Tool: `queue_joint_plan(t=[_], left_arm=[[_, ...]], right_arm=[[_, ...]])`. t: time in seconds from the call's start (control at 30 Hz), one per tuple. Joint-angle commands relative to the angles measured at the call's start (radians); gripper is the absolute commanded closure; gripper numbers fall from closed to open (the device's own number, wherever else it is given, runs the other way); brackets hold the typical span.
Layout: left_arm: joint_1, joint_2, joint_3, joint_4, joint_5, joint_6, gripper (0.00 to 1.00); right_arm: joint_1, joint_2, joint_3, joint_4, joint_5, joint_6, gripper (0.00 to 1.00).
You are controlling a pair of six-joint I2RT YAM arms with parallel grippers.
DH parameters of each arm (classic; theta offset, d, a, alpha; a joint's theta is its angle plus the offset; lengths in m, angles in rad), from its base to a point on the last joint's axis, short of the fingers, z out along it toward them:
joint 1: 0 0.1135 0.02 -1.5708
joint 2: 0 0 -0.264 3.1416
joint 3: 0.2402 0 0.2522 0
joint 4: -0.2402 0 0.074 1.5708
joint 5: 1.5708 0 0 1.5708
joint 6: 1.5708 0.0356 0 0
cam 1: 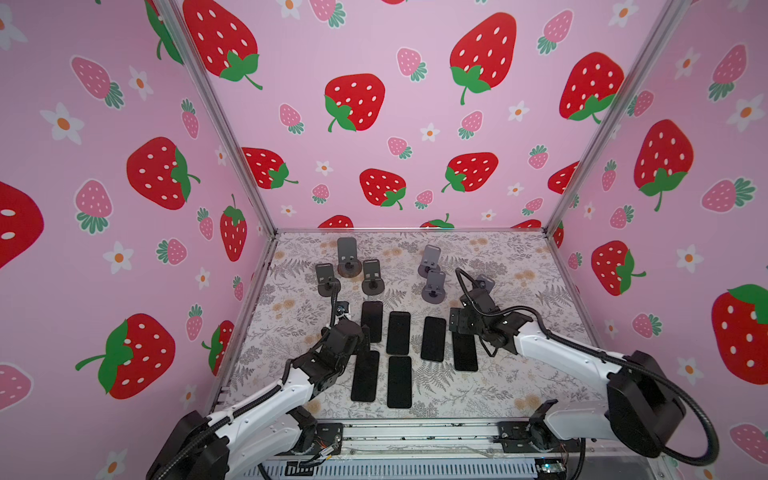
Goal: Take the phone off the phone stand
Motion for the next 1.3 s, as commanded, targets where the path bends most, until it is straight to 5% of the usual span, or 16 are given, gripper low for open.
queue_joint_plan(t=[0.0,0.13,0.23,0.4,0.57,0.7,0.8,0.93,1.27], left_arm=[[-0.002,-0.093,0.058,-0.074,-0.123,-0.001,0.03],[0.001,-0.142,0.097,-0.068,-0.221,0.092,0.01],[0.025,-0.141,0.11,-0.018,-0.28,0.188,0.01],[0.184,-0.081,0.094,0.056,-0.215,0.228,0.01],[0.37,-0.006,0.029,0.194,-0.111,0.24,0.01],[0.466,0.08,-0.023,0.34,0.019,0.275,0.01],[0.502,0.158,0.002,0.337,0.018,0.282,0.01],[0.547,0.255,-0.043,0.533,0.187,0.458,0.01],[0.551,0.4,-0.043,0.763,0.213,0.443,0.01]], right_arm=[[-0.001,-0.093,0.03,0.045,0.122,-0.127,0.0],[0.001,-0.225,-0.003,0.183,0.251,-0.275,0.0],[0.001,-0.346,-0.099,0.359,0.197,-0.461,0.0],[-0.018,-0.521,-0.373,0.759,0.268,-0.656,0.0],[-0.229,-0.558,-0.541,0.927,0.133,-0.59,0.0],[-0.43,-0.456,-0.629,1.053,-0.005,-0.544,0.0],[-0.536,-0.305,-0.66,1.174,-0.092,-0.56,0.0],[-0.572,-0.135,-0.69,1.354,-0.1,-0.657,0.0],[-0.625,0.308,-0.607,1.722,-0.13,-0.655,0.0]])
